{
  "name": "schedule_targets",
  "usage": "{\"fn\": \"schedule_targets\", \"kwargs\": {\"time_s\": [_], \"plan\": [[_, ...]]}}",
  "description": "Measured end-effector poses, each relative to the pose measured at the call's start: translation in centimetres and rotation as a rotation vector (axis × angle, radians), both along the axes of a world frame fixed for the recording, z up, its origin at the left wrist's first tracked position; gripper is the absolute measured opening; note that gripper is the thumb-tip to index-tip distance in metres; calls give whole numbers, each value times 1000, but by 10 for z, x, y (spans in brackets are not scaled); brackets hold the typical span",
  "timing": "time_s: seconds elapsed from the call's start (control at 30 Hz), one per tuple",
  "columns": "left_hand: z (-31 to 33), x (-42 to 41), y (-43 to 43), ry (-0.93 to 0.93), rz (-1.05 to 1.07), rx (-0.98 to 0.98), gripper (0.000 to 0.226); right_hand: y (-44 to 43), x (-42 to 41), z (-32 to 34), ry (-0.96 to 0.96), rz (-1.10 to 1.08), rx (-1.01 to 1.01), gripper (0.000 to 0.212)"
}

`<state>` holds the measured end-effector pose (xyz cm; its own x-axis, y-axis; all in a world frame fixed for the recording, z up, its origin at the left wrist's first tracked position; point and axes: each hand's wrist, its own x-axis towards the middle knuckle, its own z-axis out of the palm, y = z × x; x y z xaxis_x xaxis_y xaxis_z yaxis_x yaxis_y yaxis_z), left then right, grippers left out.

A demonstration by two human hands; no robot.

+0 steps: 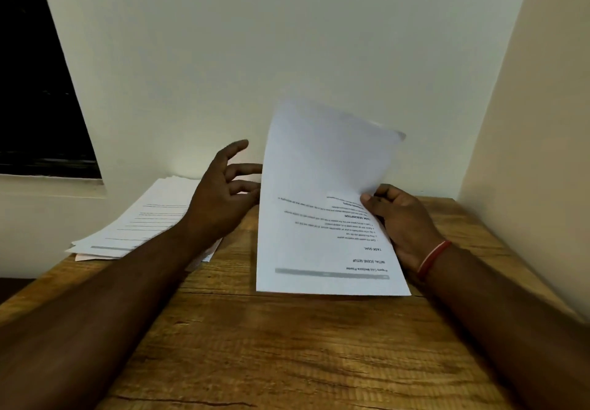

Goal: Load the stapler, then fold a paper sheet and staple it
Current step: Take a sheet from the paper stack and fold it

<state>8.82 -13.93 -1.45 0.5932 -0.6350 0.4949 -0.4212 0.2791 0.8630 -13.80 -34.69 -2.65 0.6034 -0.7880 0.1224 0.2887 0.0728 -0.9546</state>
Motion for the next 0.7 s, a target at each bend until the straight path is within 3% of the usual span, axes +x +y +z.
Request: {"fn": "schedule_targets", "kwargs": {"time_s": [0.1,0.17,0.23,0.4,0.47,0.6,0.7], "plan": [[6,-10,2,-270,-94,78,126,-4,1,0,-27,-40,56,7],[9,-21,1,-369,-136,69,128,-5,1,1,-18,-81,59,15],[11,-29,0,-398,-171,32,114,-7,1,1,-3,-118,39,17],[5,-21,-5,-381,-173,-59,35,-8,0,-1,35,-126,-10,15],[2,-17,-6,-317,-161,-60,25,-4,-3,0,20,-84,31,10],[2,-12,-3,-252,-102,-46,15,1,-8,6,12,-2,78,22],[3,-9,0,-228,-97,-94,26,8,-10,10,-34,166,152,29]]}}
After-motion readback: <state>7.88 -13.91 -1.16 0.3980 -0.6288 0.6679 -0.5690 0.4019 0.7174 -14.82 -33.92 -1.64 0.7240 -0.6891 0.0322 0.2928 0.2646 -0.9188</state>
